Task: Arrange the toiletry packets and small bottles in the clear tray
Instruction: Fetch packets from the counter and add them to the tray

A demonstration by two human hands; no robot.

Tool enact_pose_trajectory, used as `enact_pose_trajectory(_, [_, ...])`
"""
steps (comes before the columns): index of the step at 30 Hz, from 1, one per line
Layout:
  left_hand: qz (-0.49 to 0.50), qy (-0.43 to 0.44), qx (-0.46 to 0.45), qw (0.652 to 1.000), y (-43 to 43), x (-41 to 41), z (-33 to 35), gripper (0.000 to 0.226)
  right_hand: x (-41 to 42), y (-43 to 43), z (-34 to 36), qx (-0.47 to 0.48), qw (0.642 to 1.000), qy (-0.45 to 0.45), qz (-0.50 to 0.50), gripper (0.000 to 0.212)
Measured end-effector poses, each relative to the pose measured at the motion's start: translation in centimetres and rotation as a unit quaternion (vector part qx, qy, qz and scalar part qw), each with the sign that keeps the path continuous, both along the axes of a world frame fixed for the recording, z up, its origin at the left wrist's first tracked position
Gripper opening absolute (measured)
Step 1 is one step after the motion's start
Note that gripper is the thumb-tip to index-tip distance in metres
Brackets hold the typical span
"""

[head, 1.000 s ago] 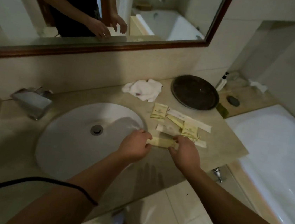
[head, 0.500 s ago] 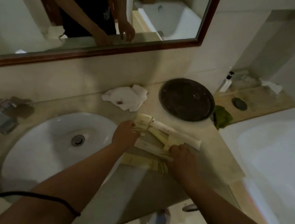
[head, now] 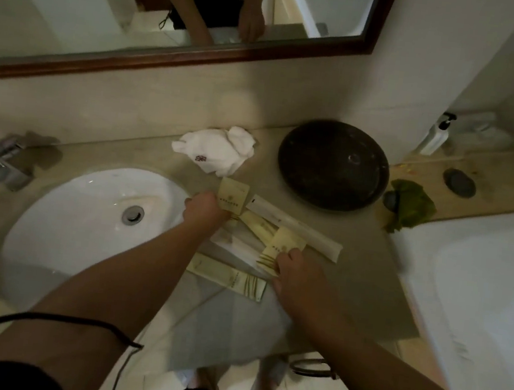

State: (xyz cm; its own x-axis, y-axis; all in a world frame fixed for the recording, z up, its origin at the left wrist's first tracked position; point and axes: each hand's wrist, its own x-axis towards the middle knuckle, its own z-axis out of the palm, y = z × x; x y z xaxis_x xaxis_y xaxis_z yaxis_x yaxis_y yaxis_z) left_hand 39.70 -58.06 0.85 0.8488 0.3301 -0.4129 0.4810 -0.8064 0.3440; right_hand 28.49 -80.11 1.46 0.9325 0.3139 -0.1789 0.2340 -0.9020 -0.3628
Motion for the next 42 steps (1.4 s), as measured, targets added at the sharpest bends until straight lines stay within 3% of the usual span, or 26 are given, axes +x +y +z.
enact_pose_trajectory(6, [0.029, -0.06, -0.071, 0.995, -0.1, -1.6, 1.2, 0.016, 0.0, -0.3, 0.9, 0.008, 0.999, -0.026, 0.02, 0.016])
enact_pose_trajectory(10, [0.09, -0.118, -0.148, 0.978, 0.2, -3.3, 2.6, 0.014, -0.5, 0.7, 2.4, 0.098, 0.993, -0.07, 0.003, 0.01])
enact_pose_trajectory(14, [0.202, -0.143, -0.284, 0.926, 1.2, -5.8, 3.8, 0.01, -1.3, 3.4, 4.8, 0.226, 0.97, -0.085, 0.017, 0.008])
enact_pose_trajectory(18, [0.29, -0.151, -0.4, 0.856, 4.3, -8.7, 5.9, 0.004, -1.8, 7.0, 7.5, 0.251, 0.965, -0.06, 0.047, 0.01])
enact_pose_trajectory(22, [0.317, -0.196, -0.411, 0.832, 9.8, -13.4, 7.9, 0.013, -2.6, 12.6, 8.5, 0.292, 0.954, -0.049, 0.041, 0.025])
enact_pose_trajectory(27, [0.394, -0.216, -0.418, 0.789, 18.7, -21.6, 8.4, 0.011, -5.3, 22.6, 8.9, 0.296, 0.953, 0.014, 0.069, 0.024])
enact_pose_trajectory(30, [0.462, -0.239, -0.415, 0.747, 24.9, -27.6, 8.1, 0.007, -7.9, 29.3, 9.3, 0.305, 0.948, 0.031, 0.09, 0.026])
enact_pose_trajectory(35, [0.531, -0.269, -0.39, 0.703, 33.8, -36.0, 7.9, 0.019, -11.2, 39.6, 9.7, 0.329, 0.938, 0.062, 0.088, 0.031])
enact_pose_trajectory(42, [0.565, -0.248, -0.377, 0.69, 42.7, -40.1, 8.3, 0.01, -13.2, 49.3, 8.8, 0.346, 0.927, 0.138, 0.049, 0.012])
